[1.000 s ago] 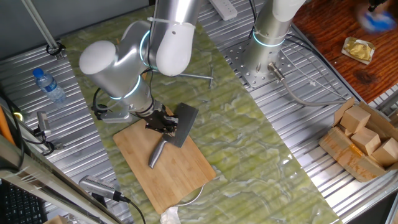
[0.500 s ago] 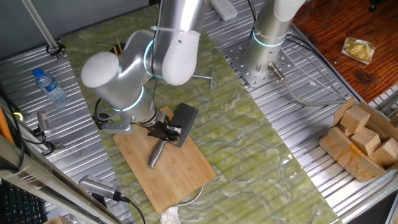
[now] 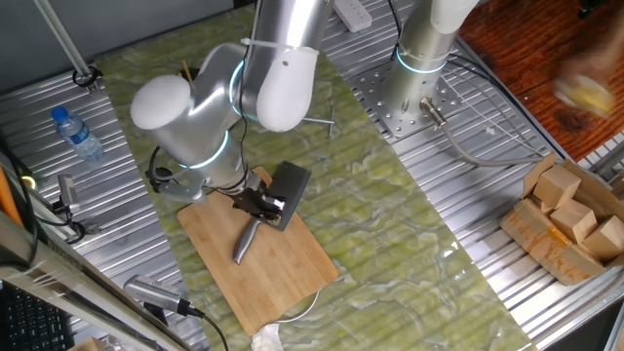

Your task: Put the knife on the knife rack

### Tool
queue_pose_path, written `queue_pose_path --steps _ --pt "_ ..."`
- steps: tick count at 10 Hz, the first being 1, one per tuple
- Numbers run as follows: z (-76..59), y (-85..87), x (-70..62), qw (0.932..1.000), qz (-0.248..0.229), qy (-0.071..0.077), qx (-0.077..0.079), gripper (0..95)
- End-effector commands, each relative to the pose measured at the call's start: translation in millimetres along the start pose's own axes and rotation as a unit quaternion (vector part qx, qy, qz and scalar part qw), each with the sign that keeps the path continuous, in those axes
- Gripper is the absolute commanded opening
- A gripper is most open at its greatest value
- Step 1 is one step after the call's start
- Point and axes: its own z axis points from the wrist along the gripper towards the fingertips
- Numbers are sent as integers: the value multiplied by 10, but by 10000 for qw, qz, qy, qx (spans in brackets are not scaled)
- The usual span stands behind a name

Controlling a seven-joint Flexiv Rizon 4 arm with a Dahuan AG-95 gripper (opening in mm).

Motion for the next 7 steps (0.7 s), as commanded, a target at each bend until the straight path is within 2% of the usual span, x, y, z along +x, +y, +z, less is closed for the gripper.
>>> queue_pose_path --steps 1,3,4,7 --pt "-6 10 -2 9997 112 -97 -202 0" --pt "-14 -11 25 9994 -153 -84 -309 0" --pt "-77 -183 250 9985 -370 21 -392 0" --pt "-66 -370 563 9976 -556 74 -410 0"
